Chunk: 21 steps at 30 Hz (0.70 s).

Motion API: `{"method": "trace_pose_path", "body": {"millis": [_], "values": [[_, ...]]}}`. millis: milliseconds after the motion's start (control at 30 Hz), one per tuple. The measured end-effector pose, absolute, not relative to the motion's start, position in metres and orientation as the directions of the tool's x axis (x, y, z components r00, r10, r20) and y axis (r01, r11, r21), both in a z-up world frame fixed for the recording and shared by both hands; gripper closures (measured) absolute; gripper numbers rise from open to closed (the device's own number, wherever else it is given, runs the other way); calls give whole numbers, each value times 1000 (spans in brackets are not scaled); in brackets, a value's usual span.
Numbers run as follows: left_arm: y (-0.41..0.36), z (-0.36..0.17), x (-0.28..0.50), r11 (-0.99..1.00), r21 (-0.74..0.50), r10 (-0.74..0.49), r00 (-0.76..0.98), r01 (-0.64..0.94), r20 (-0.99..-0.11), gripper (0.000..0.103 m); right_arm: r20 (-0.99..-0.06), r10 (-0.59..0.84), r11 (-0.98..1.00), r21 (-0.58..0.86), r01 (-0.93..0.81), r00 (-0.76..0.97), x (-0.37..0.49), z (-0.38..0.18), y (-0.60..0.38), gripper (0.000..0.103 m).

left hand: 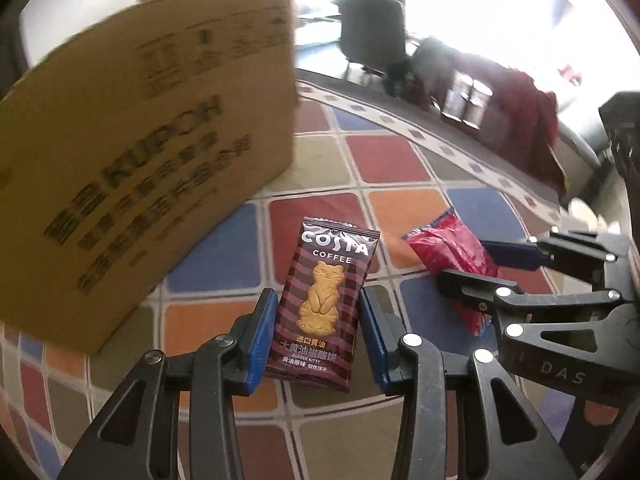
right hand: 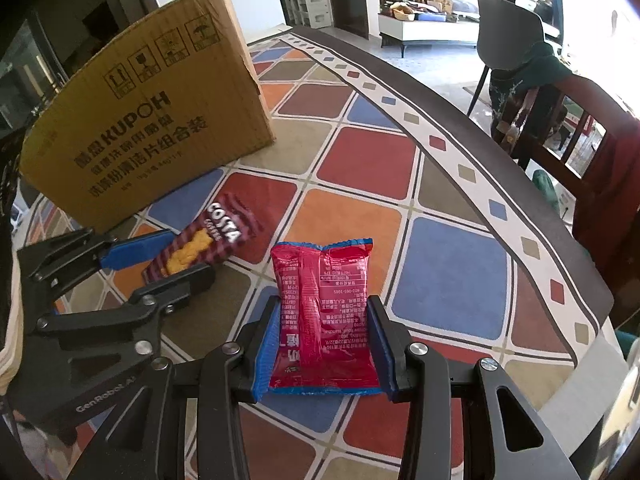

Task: Organize snacks
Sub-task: 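Grasp the red bag with the right tool while the left tool grasps the Costa biscuit pack, then carry both snacks up and over the open box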

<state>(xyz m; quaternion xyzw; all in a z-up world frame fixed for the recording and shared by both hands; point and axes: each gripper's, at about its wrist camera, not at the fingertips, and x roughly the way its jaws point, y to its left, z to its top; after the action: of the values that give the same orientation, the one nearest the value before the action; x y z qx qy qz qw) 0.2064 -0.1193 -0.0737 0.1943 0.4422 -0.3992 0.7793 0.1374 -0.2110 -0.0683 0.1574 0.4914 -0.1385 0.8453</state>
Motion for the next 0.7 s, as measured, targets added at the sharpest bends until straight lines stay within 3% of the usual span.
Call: {"method": "trace_pose_path", "body": {"millis": [700], "values": [[-58, -16, 194, 849, -151, -439, 518, 506, -734, 62, -788, -17, 963, 152, 222, 615, 152, -18, -200, 60]]}}
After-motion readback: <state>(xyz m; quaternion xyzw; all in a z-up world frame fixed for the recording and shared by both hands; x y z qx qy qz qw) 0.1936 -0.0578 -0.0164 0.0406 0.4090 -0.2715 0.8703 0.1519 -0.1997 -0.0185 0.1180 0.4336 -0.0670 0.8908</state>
